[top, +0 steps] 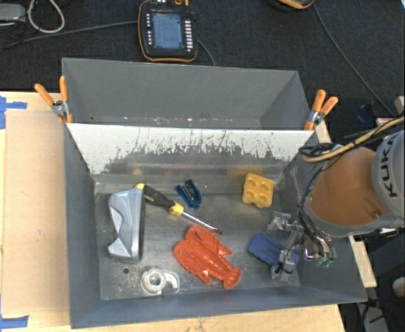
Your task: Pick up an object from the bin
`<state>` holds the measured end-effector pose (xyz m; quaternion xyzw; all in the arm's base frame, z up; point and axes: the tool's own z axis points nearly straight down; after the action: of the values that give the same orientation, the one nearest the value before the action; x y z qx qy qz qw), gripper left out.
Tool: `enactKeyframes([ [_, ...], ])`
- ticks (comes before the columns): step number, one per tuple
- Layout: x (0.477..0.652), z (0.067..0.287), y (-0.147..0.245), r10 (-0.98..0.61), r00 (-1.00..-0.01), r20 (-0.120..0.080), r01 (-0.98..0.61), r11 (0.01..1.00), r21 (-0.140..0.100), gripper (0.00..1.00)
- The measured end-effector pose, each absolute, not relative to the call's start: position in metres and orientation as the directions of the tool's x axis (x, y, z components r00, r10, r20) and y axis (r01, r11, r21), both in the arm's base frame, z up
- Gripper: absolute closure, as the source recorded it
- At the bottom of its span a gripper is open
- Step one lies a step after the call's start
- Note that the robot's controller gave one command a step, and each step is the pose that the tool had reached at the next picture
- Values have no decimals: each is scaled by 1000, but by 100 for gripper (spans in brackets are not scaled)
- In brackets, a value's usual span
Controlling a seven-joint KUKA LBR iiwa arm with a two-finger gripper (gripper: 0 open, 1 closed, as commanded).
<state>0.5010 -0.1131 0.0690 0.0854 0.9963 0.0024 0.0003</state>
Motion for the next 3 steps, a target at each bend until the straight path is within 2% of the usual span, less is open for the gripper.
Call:
enactKeyframes([
  [1, 504, 72, -115, 135, -991, 9, 135, 991, 5, 100],
  [2, 504, 73, -115, 135, -991, 9, 135, 991, 4, 100],
  [3, 503, 93, -114, 133, -991, 11, 133, 991, 6, 100],
])
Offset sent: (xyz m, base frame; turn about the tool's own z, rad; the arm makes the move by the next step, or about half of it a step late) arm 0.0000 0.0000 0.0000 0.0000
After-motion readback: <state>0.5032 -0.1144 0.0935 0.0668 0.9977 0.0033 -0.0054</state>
